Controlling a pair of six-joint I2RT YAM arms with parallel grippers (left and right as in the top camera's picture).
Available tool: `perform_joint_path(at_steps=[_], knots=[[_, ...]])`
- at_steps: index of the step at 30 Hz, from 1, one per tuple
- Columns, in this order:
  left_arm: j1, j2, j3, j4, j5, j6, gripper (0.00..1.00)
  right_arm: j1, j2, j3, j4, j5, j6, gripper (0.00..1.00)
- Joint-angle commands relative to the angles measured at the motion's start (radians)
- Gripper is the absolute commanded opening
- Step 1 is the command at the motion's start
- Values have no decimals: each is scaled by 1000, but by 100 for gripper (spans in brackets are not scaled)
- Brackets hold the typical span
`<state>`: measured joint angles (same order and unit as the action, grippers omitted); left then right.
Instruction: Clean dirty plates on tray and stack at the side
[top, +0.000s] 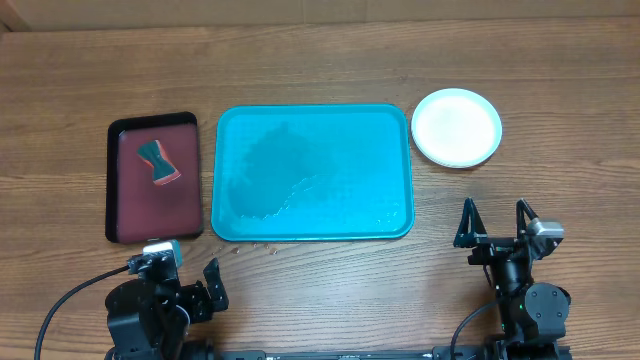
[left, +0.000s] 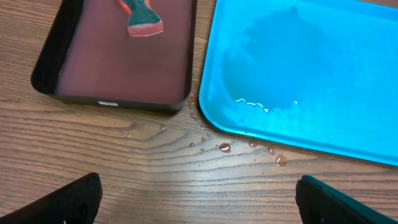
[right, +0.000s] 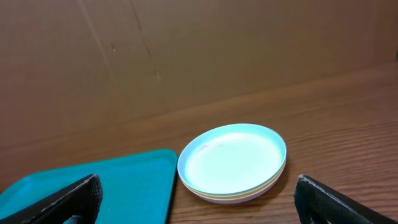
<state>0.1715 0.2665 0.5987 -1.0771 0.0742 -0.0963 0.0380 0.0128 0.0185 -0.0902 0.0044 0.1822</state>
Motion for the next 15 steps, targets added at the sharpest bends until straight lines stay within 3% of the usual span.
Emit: perform_joint_path(at_steps=[1,7,15], knots=[[-2,-5,2,4,-4,22,100,-8,-10,-11,5,2,-121,100],[-2,-5,2,4,-4,22,100,-7,-10,-11,4,2,-337,100],[-2,-5,2,5,-4,22,100,-7,-10,-11,6,2,-310,100]])
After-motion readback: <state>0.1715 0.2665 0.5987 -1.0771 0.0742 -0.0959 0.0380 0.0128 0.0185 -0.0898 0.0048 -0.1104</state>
